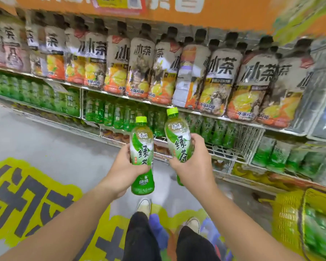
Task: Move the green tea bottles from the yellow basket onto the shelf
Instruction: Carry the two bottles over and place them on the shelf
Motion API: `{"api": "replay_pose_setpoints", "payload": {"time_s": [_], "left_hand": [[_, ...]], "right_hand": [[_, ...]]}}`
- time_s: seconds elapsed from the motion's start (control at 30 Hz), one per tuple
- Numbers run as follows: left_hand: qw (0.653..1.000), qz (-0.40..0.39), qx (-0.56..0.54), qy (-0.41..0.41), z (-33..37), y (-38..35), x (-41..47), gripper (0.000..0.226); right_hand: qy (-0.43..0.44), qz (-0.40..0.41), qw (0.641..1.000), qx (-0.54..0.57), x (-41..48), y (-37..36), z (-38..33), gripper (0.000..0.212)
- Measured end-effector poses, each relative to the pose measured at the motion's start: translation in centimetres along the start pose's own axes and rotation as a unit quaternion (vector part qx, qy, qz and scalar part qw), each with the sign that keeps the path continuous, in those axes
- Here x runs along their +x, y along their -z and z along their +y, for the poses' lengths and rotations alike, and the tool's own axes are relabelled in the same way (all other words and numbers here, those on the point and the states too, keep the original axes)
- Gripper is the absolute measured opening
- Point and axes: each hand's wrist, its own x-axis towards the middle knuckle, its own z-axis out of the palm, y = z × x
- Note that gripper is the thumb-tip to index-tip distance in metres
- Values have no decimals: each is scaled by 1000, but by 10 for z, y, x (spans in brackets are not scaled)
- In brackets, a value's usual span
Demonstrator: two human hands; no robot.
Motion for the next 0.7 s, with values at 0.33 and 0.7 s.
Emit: {"api": "replay_pose_setpoints", "payload": {"time_s": [0.33,0.7], "left_hand": [[990,-125,64,20,-59,-38,102,63],[970,-152,169,-87,-89,-128,247,60]], "right_hand": [[-95,136,986,-9,13,-29,106,65],[-90,204,975,-10,108,-33,212,59]]}}
